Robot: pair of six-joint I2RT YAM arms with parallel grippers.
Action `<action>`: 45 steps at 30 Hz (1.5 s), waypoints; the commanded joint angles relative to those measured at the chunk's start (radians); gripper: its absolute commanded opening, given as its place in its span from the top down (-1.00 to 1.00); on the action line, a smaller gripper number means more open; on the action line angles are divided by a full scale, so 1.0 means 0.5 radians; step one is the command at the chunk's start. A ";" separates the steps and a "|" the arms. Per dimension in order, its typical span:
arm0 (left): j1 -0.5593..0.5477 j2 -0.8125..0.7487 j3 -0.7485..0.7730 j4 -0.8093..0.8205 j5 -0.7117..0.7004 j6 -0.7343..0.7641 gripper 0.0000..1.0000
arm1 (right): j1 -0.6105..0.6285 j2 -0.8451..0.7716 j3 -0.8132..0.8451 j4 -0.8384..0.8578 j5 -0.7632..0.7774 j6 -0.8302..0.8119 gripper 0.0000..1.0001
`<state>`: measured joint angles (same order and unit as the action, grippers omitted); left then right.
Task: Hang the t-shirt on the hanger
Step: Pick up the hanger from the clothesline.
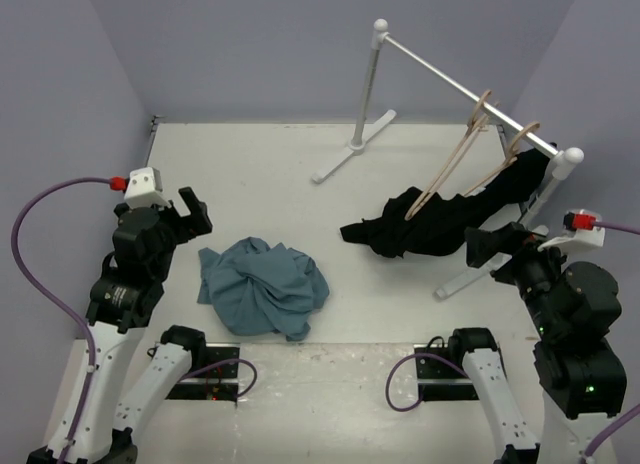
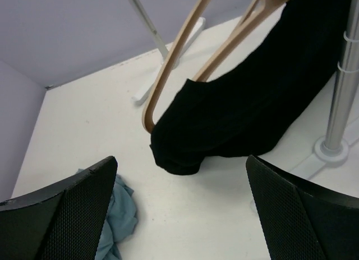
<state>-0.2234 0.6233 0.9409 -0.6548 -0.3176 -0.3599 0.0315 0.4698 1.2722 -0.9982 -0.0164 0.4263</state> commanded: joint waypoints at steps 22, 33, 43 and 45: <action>-0.005 0.044 -0.288 0.270 0.113 -0.096 -1.00 | 0.445 1.404 0.951 0.118 0.340 0.111 -0.97; -0.007 0.099 -0.290 0.287 0.205 -0.076 -1.00 | 0.523 1.555 0.626 0.231 1.132 0.207 -0.83; -0.007 0.085 -0.298 0.294 0.227 -0.066 -1.00 | 0.540 1.765 0.552 0.386 1.154 0.307 -0.12; -0.007 0.085 -0.298 0.296 0.230 -0.066 -1.00 | 0.552 1.770 0.529 0.403 1.202 0.332 0.08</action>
<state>-0.2241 0.6727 0.8028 -0.5542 -0.2142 -0.4011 0.2940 1.3588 1.5457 -0.8543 0.5056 0.5478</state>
